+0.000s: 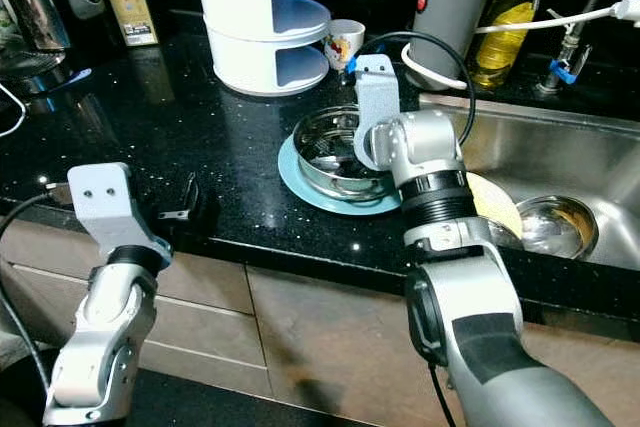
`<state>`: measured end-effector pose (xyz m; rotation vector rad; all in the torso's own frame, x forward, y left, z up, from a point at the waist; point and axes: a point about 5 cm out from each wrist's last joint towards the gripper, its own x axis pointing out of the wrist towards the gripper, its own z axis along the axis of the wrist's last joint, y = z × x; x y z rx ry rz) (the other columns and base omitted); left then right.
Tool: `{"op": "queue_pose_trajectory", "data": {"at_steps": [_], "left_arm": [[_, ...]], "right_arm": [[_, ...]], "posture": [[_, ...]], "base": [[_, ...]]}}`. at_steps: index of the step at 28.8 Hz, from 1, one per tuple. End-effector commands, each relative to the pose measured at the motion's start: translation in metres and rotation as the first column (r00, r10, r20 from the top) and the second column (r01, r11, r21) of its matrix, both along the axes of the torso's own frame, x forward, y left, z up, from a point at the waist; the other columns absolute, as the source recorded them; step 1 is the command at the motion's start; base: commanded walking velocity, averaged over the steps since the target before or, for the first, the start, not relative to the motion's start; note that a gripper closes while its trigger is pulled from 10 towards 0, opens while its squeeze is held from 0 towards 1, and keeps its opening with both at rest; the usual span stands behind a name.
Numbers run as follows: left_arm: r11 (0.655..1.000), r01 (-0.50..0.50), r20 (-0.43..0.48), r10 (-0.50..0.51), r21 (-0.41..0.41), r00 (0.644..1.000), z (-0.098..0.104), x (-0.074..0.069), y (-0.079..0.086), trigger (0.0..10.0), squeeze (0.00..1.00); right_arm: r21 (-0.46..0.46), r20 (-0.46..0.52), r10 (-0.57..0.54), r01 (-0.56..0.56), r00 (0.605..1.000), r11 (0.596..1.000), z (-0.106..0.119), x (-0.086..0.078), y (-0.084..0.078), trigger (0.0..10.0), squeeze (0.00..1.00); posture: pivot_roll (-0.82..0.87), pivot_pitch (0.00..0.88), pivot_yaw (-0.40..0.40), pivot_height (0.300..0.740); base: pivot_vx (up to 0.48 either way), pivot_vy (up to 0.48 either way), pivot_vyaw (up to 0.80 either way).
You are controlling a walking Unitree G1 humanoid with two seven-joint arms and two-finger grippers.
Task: Kitchen organization
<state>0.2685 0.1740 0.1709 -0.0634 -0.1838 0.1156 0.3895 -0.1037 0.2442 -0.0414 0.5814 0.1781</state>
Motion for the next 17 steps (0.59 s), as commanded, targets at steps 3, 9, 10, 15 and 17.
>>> {"op": "queue_pose_trajectory", "data": {"at_steps": [3,9,10,15,17], "left_arm": [[1.0,0.0,-0.011,0.0,-0.005,1.0,-0.004,0.001,-0.003,10.0,0.0],[1.0,-0.006,-0.01,0.006,-0.006,1.0,-0.004,-0.002,-0.003,10.0,0.0],[1.0,-0.008,-0.011,0.008,-0.006,1.0,-0.004,-0.002,-0.002,10.0,0.0],[1.0,-0.012,-0.013,0.012,-0.005,1.0,-0.005,-0.004,-0.001,10.0,0.0],[1.0,-0.013,-0.013,0.013,-0.005,1.0,-0.005,-0.004,-0.001,10.0,0.0]], "right_arm": [[0.011,-0.026,-0.01,0.01,1.0,1.0,-0.004,0.001,0.003,10.0,0.0],[0.002,-0.026,-0.009,0.009,1.0,1.0,-0.018,0.005,0.014,3.5,0.0],[0.001,-0.023,-0.009,0.009,1.0,1.0,-0.018,0.005,0.016,3.5,0.0],[-0.007,-0.003,-0.016,0.016,1.0,1.0,-0.018,0.007,0.017,0.0,0.0],[-0.001,0.008,-0.024,0.024,1.0,1.0,-0.017,0.008,0.017,0.0,0.0]], "posture": [[0.01,0.0,-0.099,0.74],[0.03,0.0,-0.109,0.74],[0.03,0.0,-0.109,0.74],[0.04,0.0,-0.111,0.74],[0.04,0.0,-0.109,0.74]], "base": [[0.0,0.0,0.0],[0.0,0.0,0.0],[0.0,0.0,0.0],[0.0,0.0,0.0],[0.0,0.0,0.0]]}}
